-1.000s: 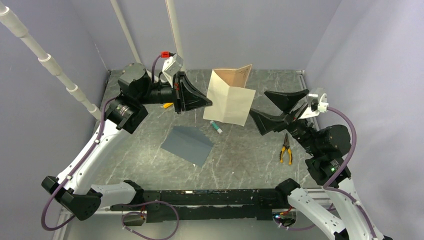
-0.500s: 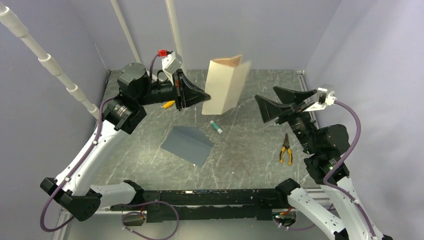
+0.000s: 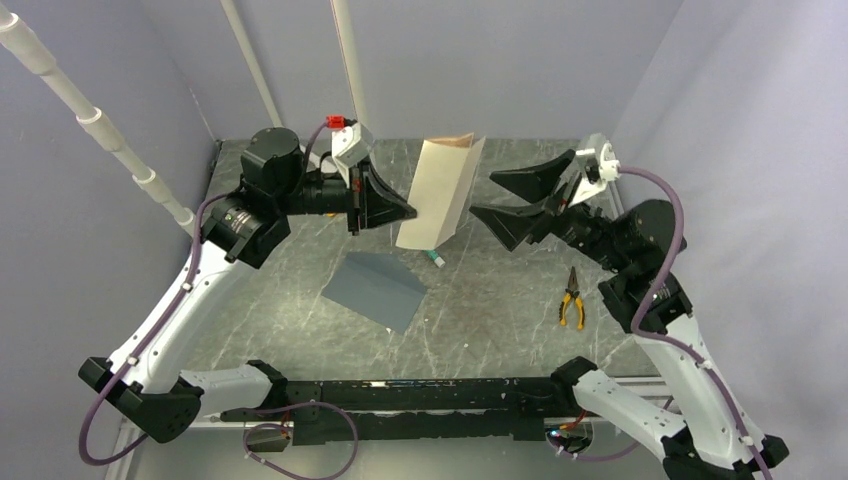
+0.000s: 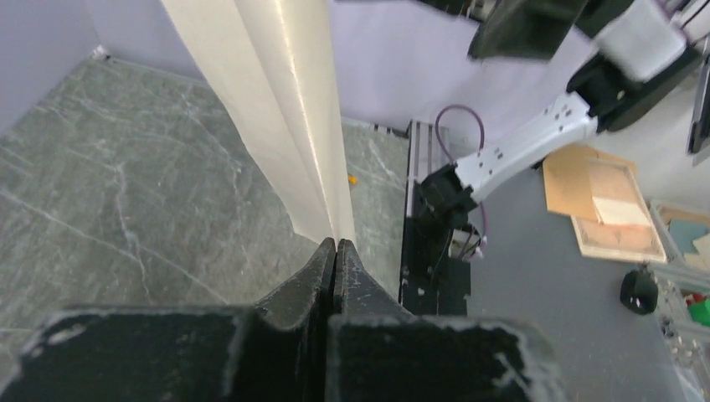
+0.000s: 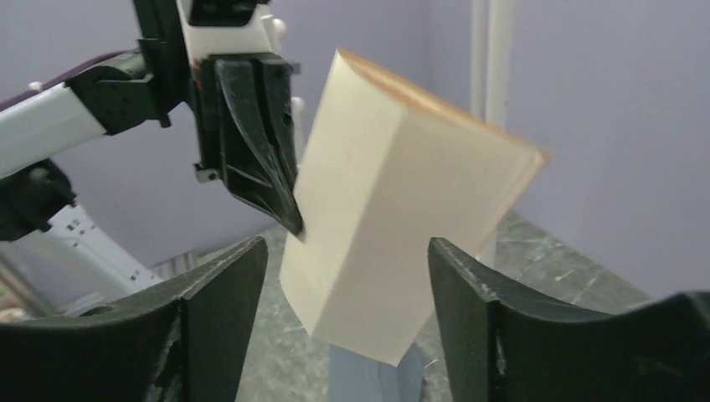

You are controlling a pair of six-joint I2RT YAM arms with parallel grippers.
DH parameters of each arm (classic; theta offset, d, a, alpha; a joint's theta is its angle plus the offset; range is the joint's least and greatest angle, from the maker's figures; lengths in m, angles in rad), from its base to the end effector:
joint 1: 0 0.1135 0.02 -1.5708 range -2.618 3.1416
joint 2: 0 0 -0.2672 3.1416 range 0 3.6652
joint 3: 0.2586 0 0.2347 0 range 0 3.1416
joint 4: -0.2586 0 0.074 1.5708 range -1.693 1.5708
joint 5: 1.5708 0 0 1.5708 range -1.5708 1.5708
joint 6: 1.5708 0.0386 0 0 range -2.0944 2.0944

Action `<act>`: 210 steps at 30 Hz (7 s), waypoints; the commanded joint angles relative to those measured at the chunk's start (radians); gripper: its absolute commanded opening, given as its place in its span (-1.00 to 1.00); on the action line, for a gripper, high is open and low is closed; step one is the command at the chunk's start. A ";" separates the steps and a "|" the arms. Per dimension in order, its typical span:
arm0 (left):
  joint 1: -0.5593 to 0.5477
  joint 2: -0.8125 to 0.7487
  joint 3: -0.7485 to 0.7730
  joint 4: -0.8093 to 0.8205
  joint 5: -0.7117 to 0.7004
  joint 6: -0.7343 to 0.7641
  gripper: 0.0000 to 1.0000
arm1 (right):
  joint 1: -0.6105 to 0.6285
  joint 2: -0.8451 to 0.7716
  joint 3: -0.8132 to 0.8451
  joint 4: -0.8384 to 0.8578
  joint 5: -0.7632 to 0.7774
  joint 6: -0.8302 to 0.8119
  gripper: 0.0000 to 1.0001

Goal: Place the letter into the envelope and seal it

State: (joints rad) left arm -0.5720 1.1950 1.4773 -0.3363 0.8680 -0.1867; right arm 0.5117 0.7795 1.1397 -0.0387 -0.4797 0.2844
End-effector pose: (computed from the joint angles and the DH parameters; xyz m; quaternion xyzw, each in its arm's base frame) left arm 0.1707 -0.1449 0.4776 0.4100 0.5911 -0.5146 0.4666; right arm 0.0992 0.0762 0.4717 -0.2559 0.5426 0.4335 0.6725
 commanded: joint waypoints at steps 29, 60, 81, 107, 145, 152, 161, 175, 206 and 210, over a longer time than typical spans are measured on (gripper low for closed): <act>-0.029 0.076 0.046 -0.554 0.191 0.613 -0.95 | 0.021 0.446 0.494 -0.575 -0.561 -0.337 -0.02; -0.031 0.111 0.050 -0.213 0.105 0.210 -0.31 | 0.092 0.447 0.521 -0.668 -0.509 -0.464 -1.00; -0.031 0.032 -0.057 -0.275 0.249 0.349 -0.65 | 0.091 0.406 0.479 -0.552 -0.419 -0.424 -1.00; -0.032 0.030 -0.071 -0.086 -0.062 0.109 -0.95 | 0.091 0.338 0.412 -0.441 -0.202 -0.295 0.36; -0.031 -0.058 -0.248 0.480 -0.182 -0.587 -0.95 | 0.090 0.238 -0.113 0.388 0.059 0.639 0.37; -0.031 -0.079 -0.242 0.444 -0.194 -0.563 -0.95 | 0.090 0.217 -0.144 0.448 0.042 0.640 0.54; -0.031 -0.064 -0.249 0.465 -0.166 -0.580 -0.95 | 0.089 0.251 -0.135 0.642 -0.086 0.722 0.22; -0.030 -0.064 -0.197 0.421 -0.168 -0.560 -0.95 | 0.089 0.245 -0.110 0.494 -0.058 0.594 -0.08; -0.031 -0.036 -0.119 0.311 -0.169 -0.480 -0.95 | 0.089 0.247 -0.068 0.416 -0.077 0.589 -0.37; -0.031 -0.028 -0.109 0.294 -0.167 -0.465 -0.95 | 0.089 0.249 -0.056 0.405 -0.092 0.590 -0.48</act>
State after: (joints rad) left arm -0.6014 1.1690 1.3193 -0.0353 0.7021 -0.6910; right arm 0.5999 1.0344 1.0302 0.3515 -0.5518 0.8719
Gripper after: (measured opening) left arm 0.031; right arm 0.294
